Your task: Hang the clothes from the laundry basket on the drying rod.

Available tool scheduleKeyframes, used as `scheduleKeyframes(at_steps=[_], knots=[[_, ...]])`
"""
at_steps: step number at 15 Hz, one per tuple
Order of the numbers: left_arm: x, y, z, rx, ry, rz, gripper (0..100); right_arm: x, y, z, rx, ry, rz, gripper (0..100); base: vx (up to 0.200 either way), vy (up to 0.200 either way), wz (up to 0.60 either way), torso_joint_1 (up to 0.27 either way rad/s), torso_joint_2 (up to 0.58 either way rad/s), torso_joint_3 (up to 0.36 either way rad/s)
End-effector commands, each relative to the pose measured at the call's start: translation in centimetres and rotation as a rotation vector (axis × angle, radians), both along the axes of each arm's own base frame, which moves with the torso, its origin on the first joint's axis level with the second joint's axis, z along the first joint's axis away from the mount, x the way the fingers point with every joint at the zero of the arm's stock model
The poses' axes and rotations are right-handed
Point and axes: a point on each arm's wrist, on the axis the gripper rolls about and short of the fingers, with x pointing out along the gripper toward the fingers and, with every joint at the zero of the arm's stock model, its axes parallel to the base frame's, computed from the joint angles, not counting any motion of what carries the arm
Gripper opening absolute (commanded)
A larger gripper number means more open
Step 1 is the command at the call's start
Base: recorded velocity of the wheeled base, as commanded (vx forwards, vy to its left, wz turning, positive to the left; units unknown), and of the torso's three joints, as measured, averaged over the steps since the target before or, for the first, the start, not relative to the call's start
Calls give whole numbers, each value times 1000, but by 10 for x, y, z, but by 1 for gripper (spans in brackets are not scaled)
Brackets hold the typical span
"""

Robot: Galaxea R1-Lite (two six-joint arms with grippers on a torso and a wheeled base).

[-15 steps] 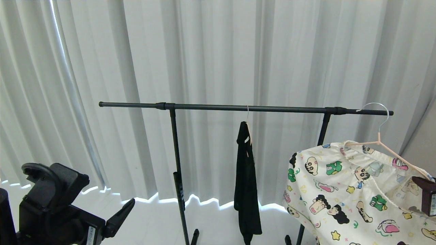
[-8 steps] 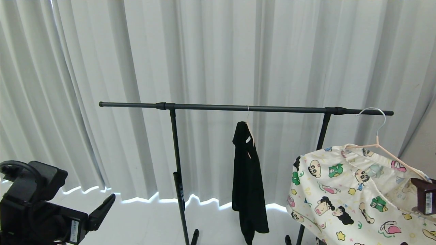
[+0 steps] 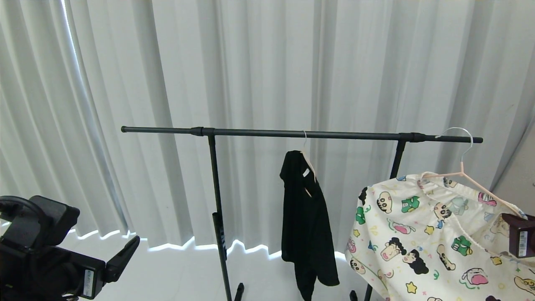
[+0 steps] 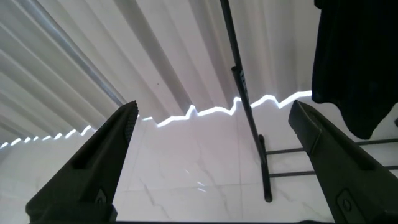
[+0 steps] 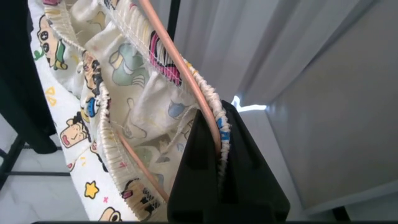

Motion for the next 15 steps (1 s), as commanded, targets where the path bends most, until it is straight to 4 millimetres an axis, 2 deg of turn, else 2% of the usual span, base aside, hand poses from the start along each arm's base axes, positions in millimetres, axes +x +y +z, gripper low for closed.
scheduleKeyframes(at_steps=[1, 8, 11, 15], knots=[[0, 0, 0, -1, -1, -1, 100, 5, 0, -4, -1, 21, 1, 0, 200, 0, 0, -7, -2, 7], [0, 0, 0, 2, 2, -1, 100, 33, 2, -13, -7, 27, 9, 0, 200, 0, 0, 6, 5, 0], [2, -1, 1, 1, 2, -2, 100, 52, 9, -21, -4, 27, 33, 0, 200, 0, 0, 9, 2, 1], [2, -1, 1, 1, 2, -7, 100, 65, 21, -41, -29, 84, 22, 0, 0, 0, 0, 0, 0, 0]])
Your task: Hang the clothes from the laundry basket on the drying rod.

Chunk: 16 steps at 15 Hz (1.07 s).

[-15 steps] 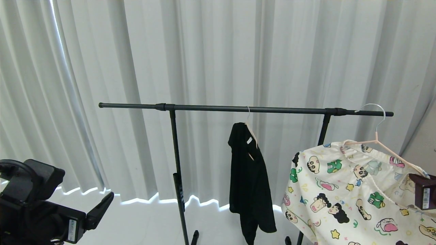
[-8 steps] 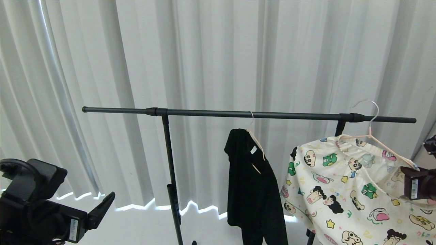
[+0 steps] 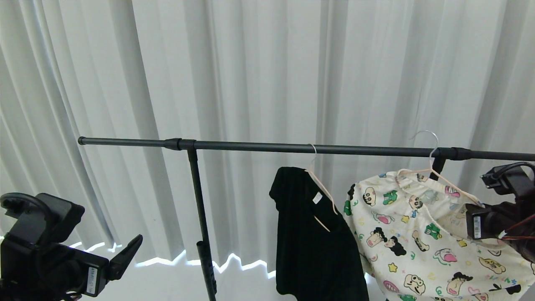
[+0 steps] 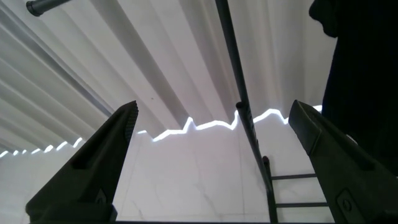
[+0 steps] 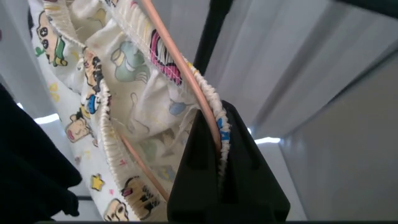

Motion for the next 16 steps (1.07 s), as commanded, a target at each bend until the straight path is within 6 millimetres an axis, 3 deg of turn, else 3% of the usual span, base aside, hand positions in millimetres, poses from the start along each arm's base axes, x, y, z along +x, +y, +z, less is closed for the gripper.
scheduleKeyframes(at_steps=[1, 9, 16], knots=[[0, 0, 0, 0, -1, 0, 100, 12, 8, -16, -5, 60, 8, 0, 0, 0, 0, 0, 0, 0], [-2, -5, 2, -3, -13, -41, 100, 61, 17, -37, -39, 25, -68, 0, 0, 0, 0, 0, 0, 0], [-2, -5, 2, -3, -13, -43, 100, 64, 29, -44, -53, 31, -52, 0, 0, 0, 0, 0, 0, 0]])
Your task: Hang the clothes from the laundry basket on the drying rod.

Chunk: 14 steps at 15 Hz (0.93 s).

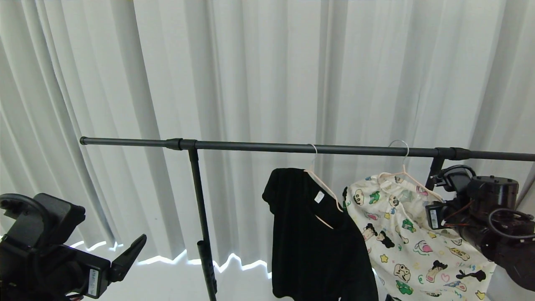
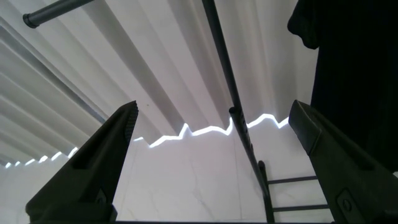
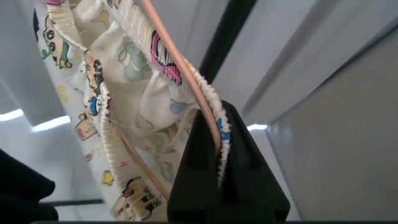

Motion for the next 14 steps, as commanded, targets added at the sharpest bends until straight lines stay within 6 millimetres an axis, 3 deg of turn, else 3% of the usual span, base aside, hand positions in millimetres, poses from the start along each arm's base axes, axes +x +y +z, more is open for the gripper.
scheduleKeyframes(at_steps=[1, 7, 8, 14], knots=[[0, 0, 0, 0, 0, 0, 100, 0, 4, -3, -3, 11, 14, 0, 0, 0, 0, 0, 0, 0], [0, 0, 0, 0, 0, 0, 100, -2, 5, 0, -7, -2, -6, 0, 0, 0, 0, 0, 0, 0], [0, 0, 0, 0, 1, 0, 100, -3, 5, 0, -5, -3, -11, 100, 0, 0, 0, 0, 0, 0], [-1, 0, -1, 0, 0, 0, 100, -13, 12, 16, 28, -59, 13, 100, 0, 0, 0, 0, 0, 0]])
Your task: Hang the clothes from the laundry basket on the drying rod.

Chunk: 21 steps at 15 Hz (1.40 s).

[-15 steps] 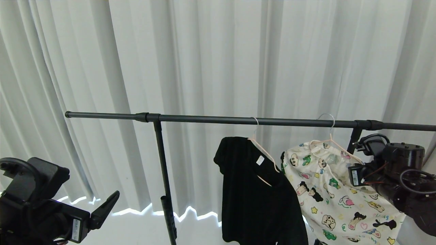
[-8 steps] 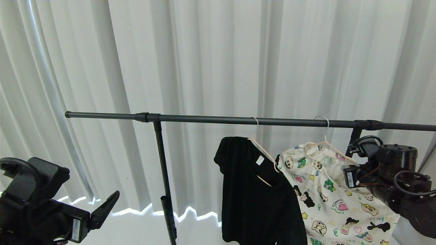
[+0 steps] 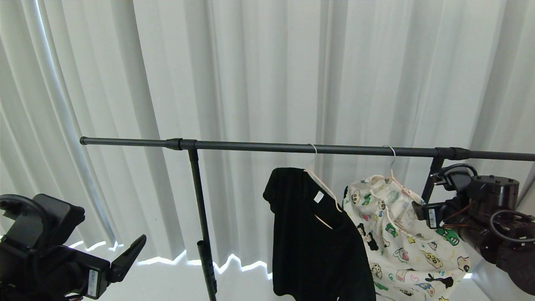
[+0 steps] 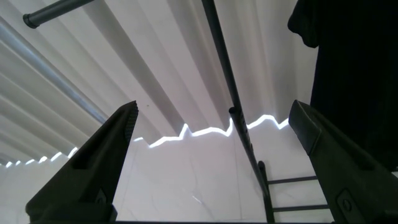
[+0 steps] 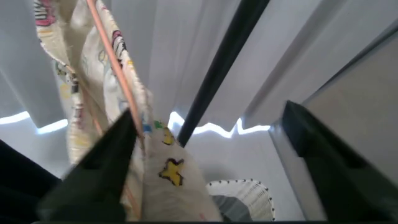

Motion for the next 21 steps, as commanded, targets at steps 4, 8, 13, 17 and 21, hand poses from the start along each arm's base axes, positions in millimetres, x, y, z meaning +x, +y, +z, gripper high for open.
scheduleKeyframes(at_steps=[4, 8, 13, 17, 21], knots=[[-3, 1, 1, -4, -13, 1, 100, -31, 27, 25, 94, -84, 134, 100, 0, 0, 0, 0, 0, 0], [-9, 4, 0, -7, -28, 11, 100, -47, 23, 39, 87, -128, 147, 100, 0, 0, 0, 0, 0, 0], [-16, 11, -1, 13, -44, 48, 100, -101, 1, 63, 27, -66, 156, 100, -80, 0, 0, 1, 2, 1], [-19, 18, -6, 18, -38, 106, 100, -148, -22, 63, -13, 56, 110, 100, -200, 0, 0, 0, 1, 4], [-50, 29, -32, 19, -34, 167, 100, -186, -48, 56, -45, 158, -42, 100, -50, 0, 0, 1, 1, 2]])
